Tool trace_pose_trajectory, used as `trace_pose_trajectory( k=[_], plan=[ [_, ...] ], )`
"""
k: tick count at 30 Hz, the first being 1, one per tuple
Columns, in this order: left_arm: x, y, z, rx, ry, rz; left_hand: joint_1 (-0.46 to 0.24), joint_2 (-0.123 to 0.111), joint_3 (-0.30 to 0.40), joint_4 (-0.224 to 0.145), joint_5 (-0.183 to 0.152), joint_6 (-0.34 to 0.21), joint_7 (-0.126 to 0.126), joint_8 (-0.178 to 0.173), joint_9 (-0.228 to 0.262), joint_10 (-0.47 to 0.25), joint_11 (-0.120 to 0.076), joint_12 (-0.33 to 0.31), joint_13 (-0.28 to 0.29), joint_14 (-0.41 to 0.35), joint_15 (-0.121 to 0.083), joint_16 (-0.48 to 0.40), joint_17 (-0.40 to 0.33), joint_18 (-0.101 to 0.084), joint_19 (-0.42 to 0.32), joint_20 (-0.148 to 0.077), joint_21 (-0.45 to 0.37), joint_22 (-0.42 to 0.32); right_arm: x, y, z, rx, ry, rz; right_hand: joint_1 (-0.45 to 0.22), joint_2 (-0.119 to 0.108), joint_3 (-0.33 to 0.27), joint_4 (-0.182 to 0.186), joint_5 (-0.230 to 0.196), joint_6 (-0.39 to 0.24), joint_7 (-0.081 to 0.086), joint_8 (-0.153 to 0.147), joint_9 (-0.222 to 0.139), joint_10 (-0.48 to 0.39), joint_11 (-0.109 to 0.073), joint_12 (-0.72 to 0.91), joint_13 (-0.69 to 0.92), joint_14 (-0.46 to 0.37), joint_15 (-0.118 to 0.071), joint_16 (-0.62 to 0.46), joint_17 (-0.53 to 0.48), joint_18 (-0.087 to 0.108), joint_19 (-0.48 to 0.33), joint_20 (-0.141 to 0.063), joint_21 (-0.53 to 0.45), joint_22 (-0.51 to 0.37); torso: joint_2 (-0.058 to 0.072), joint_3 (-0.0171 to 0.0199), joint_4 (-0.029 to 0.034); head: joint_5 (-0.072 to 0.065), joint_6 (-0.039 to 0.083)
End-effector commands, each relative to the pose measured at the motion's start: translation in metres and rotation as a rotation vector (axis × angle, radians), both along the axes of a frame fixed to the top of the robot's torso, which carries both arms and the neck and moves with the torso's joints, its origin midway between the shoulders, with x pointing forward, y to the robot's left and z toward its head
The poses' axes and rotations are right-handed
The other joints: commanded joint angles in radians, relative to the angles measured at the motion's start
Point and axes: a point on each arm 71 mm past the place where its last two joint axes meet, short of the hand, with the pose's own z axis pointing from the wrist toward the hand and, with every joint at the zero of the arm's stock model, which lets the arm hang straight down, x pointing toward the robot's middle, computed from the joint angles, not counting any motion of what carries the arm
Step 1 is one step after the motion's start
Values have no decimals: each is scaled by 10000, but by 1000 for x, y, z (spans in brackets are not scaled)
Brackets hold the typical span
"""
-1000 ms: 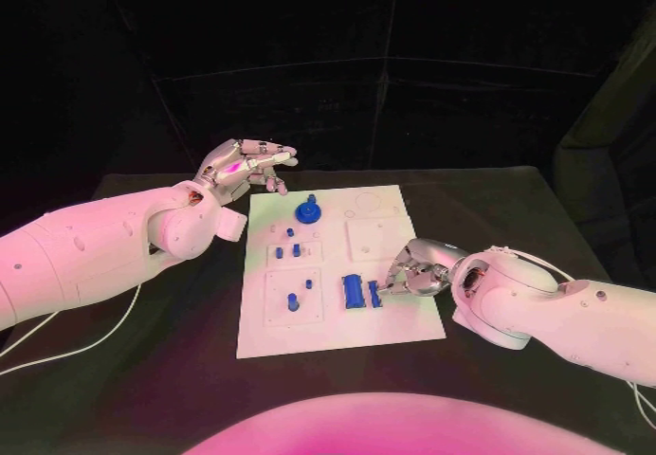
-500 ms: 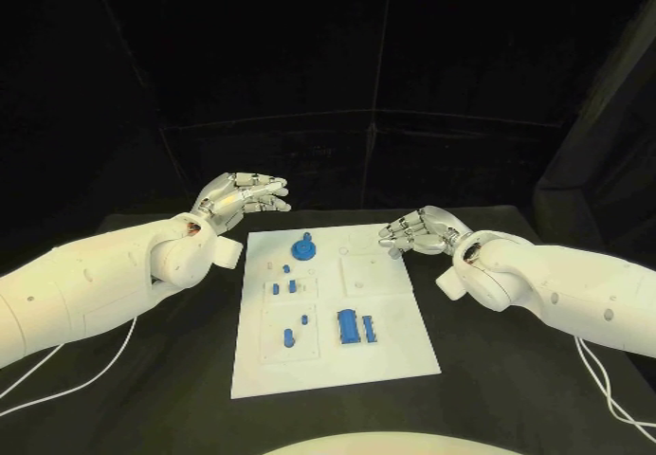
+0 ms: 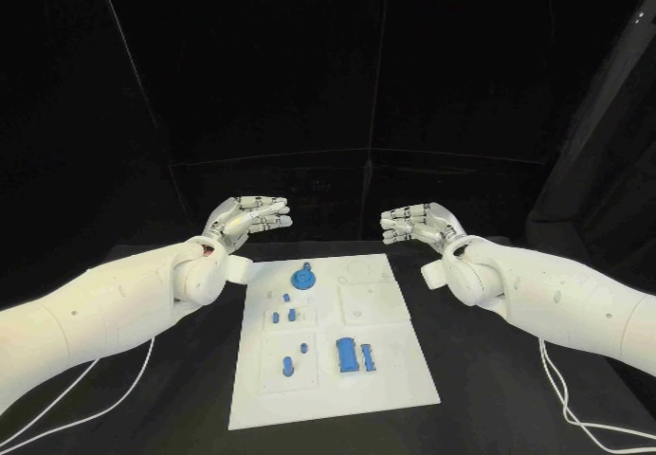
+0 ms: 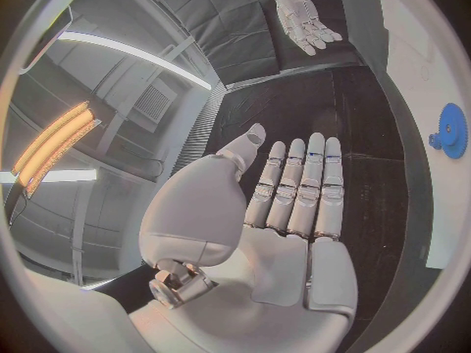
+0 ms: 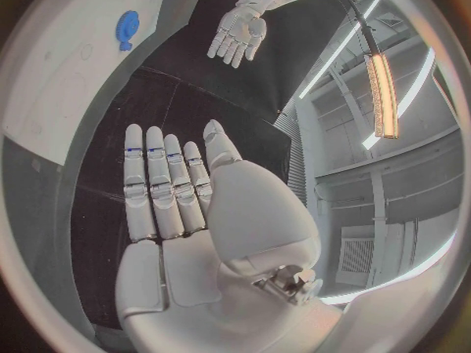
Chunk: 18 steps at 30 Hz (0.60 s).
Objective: Assemble the parts on the task board
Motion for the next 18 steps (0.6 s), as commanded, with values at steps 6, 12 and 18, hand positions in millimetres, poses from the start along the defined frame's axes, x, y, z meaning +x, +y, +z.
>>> trace_pose_trajectory(
  k=[6, 12, 18],
  plan=[
    [-7, -4, -1, 83, 40, 266, -5124, -321, -1117, 1226, -467, -3998, -827, -1086, -582, -4035, -747, -710, -554, -3967, -671, -1061, -586, -661, -3530, -1146, -781, -846, -9, 6, 3, 293, -89, -286, -6085, -993, 580, 4, -639, -4128, -814, -602, -1159, -4727, -626, -668, -675, -4983, -1064, -632, -788, -650, -4293, -939, -833, -1276, 57, 190, 141, 115, 296],
    [-23, -14, -3, 262, 139, 913, -6600, -321, -1458, 1226, -467, -5156, -1076, -1086, -582, -5204, -963, -1614, -554, -5116, -1511, -1359, -586, -767, -4551, -1475, -781, -1093, -29, 19, 9, 1005, -208, -994, -7776, -993, 1359, 4, -1433, -5282, -1047, -602, -1159, -6042, -1421, -668, -675, -6374, -1064, -632, -788, -791, -5486, -1203, -1058, -1631, 100, 373, 272, 223, 592],
    [-48, -26, -1, 532, 254, 1811, -7733, -321, -1673, 1226, -467, -6041, -1910, -1086, -582, -6097, -1697, -1614, -554, -5997, -1511, -1601, -586, -943, -5338, -1731, -781, -1932, -60, 33, 18, 1705, -110, -1907, -9120, -993, 1359, 4, -1433, -6200, -1864, -602, -1159, -7088, -1421, -668, -675, -7475, -1064, -632, -788, -912, -6435, -1409, -1881, -1912, 101, 379, 276, 226, 602]
  ],
)
